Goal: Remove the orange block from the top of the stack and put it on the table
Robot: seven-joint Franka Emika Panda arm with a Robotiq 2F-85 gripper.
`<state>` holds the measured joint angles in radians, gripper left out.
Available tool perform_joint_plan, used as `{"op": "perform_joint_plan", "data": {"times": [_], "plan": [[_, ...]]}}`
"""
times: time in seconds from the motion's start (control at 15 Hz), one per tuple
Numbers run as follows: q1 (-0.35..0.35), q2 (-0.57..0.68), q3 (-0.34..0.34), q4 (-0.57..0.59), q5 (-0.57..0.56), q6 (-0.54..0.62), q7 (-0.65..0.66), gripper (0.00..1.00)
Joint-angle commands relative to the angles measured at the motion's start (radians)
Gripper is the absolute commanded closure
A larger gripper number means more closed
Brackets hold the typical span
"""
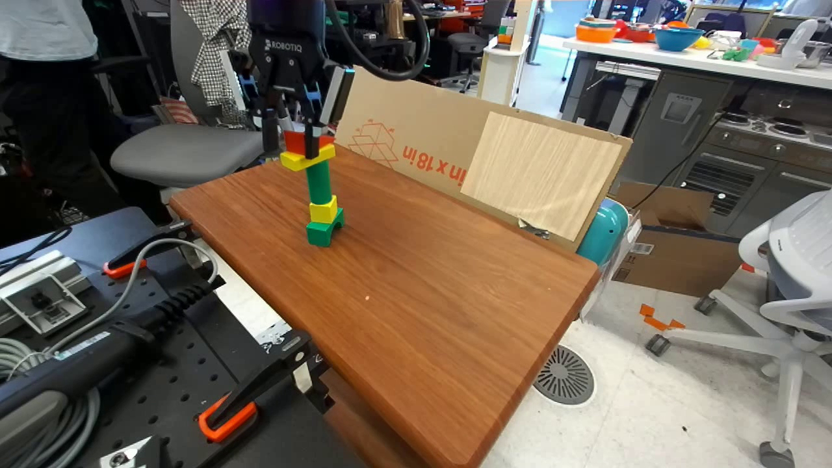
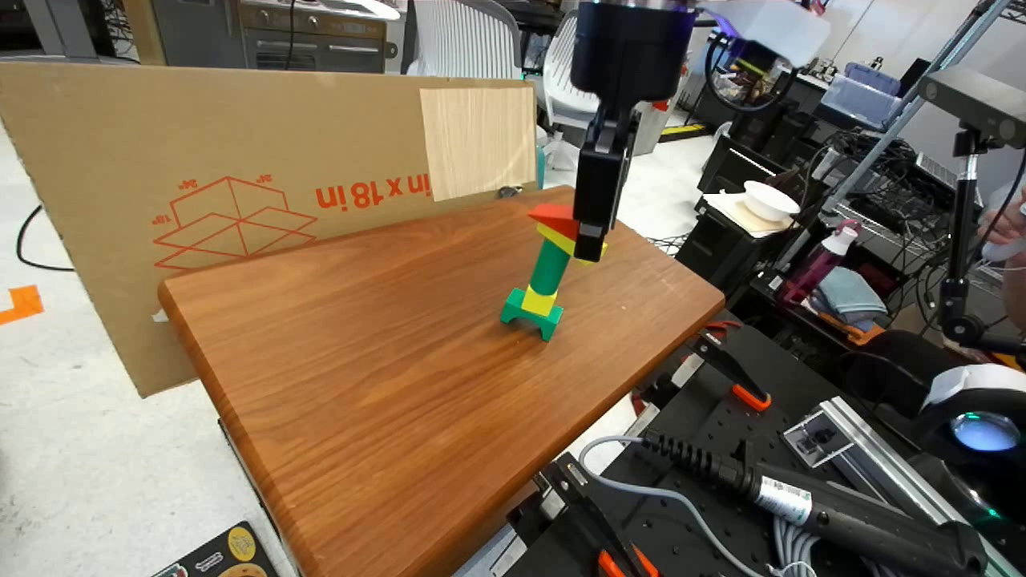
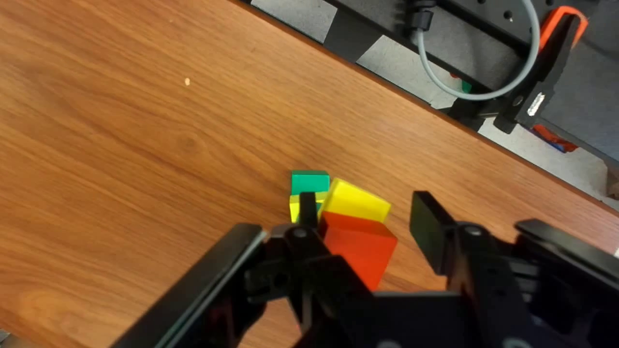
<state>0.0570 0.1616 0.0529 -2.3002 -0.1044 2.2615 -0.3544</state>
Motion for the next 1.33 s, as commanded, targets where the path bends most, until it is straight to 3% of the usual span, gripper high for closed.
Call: {"op": "perform_joint_plan", "data": {"times": [0.0,0.13,0.73,1.27], "plan": [[-0.002,-0.026,0.005,0.000,-0.027,-0.040,0.027,0.78],[-0.002,-0.036,0.005,-0.004,-0.034,-0.044,0.031,0.89],[-0.017,-0.116,-0.005,-0.033,-0.025,-0.064,0.021,0.89],[-0.115,-0.155,-0.105,-0.167,0.015,-0.015,-0.005,0.89]]}}
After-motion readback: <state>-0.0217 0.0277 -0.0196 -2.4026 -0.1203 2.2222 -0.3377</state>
